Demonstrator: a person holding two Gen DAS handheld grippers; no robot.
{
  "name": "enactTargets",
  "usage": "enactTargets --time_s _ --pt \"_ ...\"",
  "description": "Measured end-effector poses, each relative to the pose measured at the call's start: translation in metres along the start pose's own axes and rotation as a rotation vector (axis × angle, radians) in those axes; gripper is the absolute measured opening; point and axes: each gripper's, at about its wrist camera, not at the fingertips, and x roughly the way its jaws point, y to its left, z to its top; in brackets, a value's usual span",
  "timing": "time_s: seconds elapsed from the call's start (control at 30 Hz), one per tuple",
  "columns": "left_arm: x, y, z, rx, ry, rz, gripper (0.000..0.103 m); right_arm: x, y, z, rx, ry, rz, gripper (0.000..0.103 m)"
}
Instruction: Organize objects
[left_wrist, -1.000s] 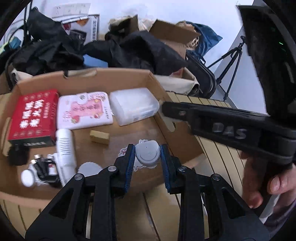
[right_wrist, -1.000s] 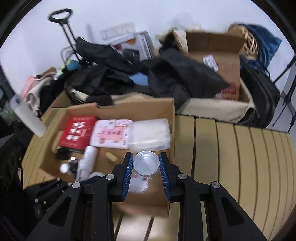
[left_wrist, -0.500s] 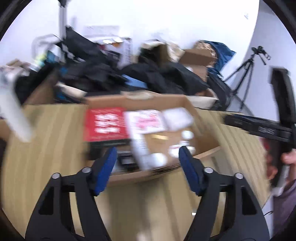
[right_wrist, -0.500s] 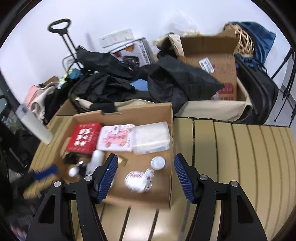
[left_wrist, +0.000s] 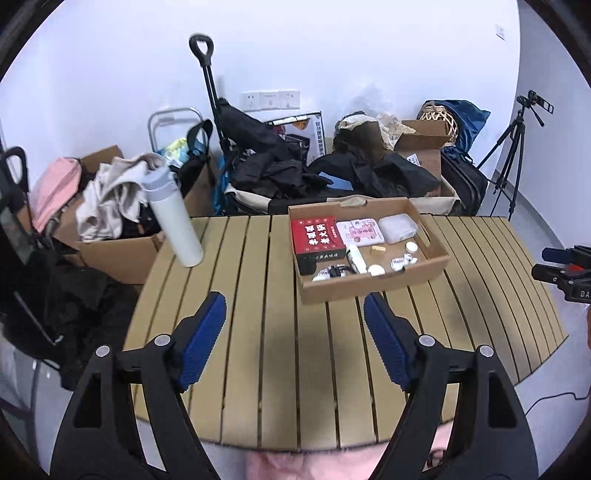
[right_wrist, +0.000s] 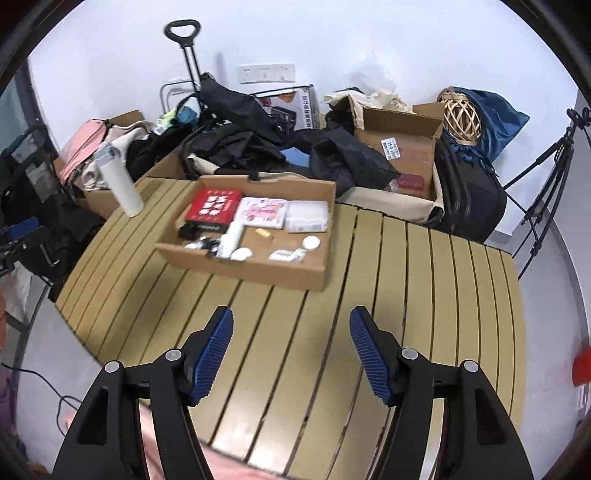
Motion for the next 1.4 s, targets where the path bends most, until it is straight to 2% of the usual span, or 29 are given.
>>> enactTargets --time_s 0.13,0.2,0.27,0.33,0.37,0.4,0.53,0.6,0.7,0.8,0.9,0.97,1.03,1.17,1.23,1.4 --pt "-0.052 -0.008 -0.015 0.034 0.001 -0.019 0.074 -0.049 0.026 -0.03 -0.022 -0.022 0.065 0.07" --pt "-0.083 -0.009 -0.017 0.059 0.005 -0.021 0.074 -0.075 0.036 -0.039 -0.057 -0.035 0.066 0.07" --pt "-0.123 -0.008 -0.016 0.077 -0.039 -0.036 0.075 -0.116 0.048 -0.047 -0.106 -0.076 0.068 0.07" --pt "-0.155 -0.005 -0.017 0.084 -0.072 -0.035 0.089 -0.15 0.054 -0.055 -0.124 -0.099 0.076 0.072" --pt "-0.169 -0.004 -0.018 0.09 -0.083 -0.035 0.093 -0.167 0.056 -0.06 -0.127 -0.108 0.087 0.079" --pt "-0.182 -0.003 -0.02 0.096 -0.089 -0.032 0.093 -0.182 0.059 -0.066 -0.124 -0.115 0.093 0.082" --pt "-0.22 -0.001 -0.037 0.095 -0.085 -0.022 0.095 -0.219 0.07 -0.092 -0.119 -0.119 0.065 0.083" --pt "-0.231 -0.002 -0.052 0.077 -0.09 -0.032 0.101 -0.233 0.077 -0.108 -0.115 -0.133 0.058 0.083" --pt "-0.236 -0.01 -0.083 0.065 -0.123 -0.031 0.103 -0.239 0.086 -0.136 -0.075 -0.154 0.061 0.083" --pt "-0.225 -0.02 -0.12 0.03 -0.167 0.005 0.103 -0.228 0.098 -0.165 -0.041 -0.179 0.042 0.083" --pt "-0.205 -0.033 -0.155 0.004 -0.146 0.048 0.103 -0.212 0.111 -0.194 -0.01 -0.217 0.0 0.083" --pt "-0.196 -0.037 -0.172 -0.042 -0.112 0.029 0.103 -0.2 0.123 -0.21 0.014 -0.231 -0.068 0.083" --pt "-0.191 -0.041 -0.185 -0.067 -0.09 0.019 0.103 -0.193 0.132 -0.218 0.04 -0.241 -0.091 0.083" --pt "-0.191 -0.05 -0.189 -0.008 -0.097 0.062 0.103 -0.182 0.143 -0.224 0.044 -0.224 -0.061 0.083" --pt "-0.192 -0.048 -0.189 -0.02 -0.096 0.045 0.103 -0.179 0.147 -0.224 0.03 -0.213 -0.084 0.083" --pt "-0.19 -0.045 -0.188 -0.034 -0.091 0.059 0.103 -0.18 0.139 -0.224 0.066 -0.215 -0.065 0.083"
